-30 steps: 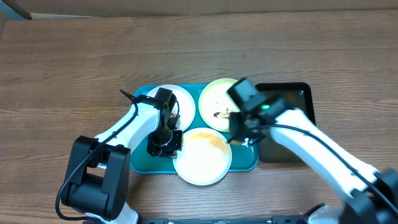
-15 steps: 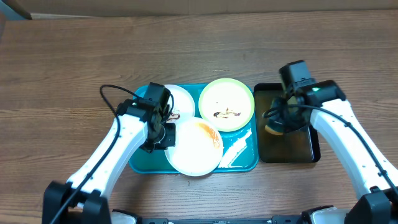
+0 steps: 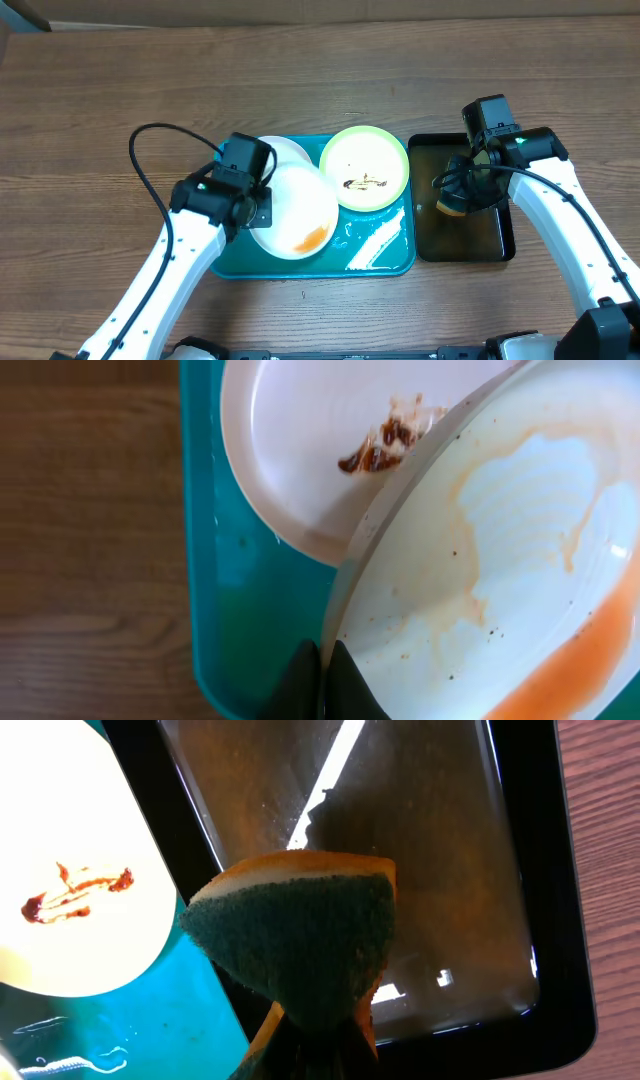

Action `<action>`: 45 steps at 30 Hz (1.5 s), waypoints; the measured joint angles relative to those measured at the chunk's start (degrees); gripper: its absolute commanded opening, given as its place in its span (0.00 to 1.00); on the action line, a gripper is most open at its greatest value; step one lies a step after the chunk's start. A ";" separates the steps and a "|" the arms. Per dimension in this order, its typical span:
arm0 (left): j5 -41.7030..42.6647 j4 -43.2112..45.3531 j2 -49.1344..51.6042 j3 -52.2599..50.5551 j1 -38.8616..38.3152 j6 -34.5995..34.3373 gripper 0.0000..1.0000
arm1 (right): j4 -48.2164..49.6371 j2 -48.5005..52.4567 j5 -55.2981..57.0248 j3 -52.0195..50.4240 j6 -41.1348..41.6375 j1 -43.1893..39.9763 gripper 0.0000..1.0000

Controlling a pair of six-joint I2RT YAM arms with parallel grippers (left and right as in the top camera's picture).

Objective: Clean dirty plates on tray and stack at the side
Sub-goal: 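Lift the cleaned white plate with left gripper and place it left of tray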

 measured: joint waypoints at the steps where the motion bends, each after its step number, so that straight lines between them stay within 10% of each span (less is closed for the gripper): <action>1: -1.60 0.26 -0.31 0.22 -1.16 -0.13 0.04 | 0.09 0.00 0.20 -0.02 0.02 0.02 0.04; 31: -39.26 1.55 -0.61 0.44 -27.82 -3.91 0.04 | 30.27 2.60 -2.91 -24.24 1.75 -0.37 0.04; 45: -42.66 0.85 -0.61 0.44 -29.53 -3.96 0.04 | 20.72 4.85 -4.61 -17.92 3.04 -0.74 0.04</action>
